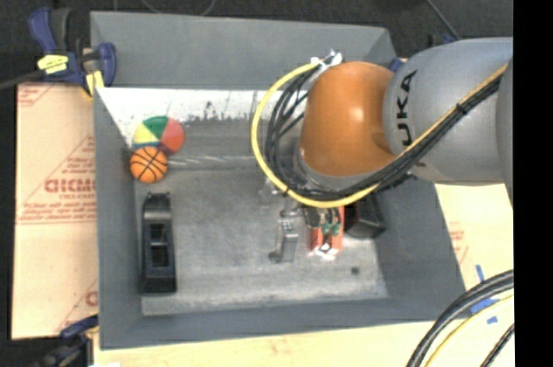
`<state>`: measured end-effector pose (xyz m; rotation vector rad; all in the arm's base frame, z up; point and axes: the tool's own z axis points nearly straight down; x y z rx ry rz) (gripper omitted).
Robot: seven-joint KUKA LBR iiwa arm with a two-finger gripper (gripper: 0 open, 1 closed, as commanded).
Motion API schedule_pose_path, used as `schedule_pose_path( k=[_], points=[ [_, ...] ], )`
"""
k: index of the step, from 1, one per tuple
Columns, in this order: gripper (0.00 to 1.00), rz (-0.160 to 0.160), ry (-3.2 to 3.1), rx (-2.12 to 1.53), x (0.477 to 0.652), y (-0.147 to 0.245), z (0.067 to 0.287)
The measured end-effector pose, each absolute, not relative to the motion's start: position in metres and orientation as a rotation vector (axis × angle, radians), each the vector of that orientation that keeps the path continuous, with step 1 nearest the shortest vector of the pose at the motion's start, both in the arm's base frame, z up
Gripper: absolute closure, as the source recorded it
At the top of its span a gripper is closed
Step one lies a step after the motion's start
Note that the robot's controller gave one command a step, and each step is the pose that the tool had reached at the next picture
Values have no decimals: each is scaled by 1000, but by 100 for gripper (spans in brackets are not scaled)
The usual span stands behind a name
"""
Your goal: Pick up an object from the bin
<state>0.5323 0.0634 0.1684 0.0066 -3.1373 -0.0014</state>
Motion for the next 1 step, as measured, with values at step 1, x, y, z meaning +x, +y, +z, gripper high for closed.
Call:
schedule_pose_path(
  k=[1],
  points=[
    [0, -2, -3144, 3, 534, 63, 173]
  ],
)
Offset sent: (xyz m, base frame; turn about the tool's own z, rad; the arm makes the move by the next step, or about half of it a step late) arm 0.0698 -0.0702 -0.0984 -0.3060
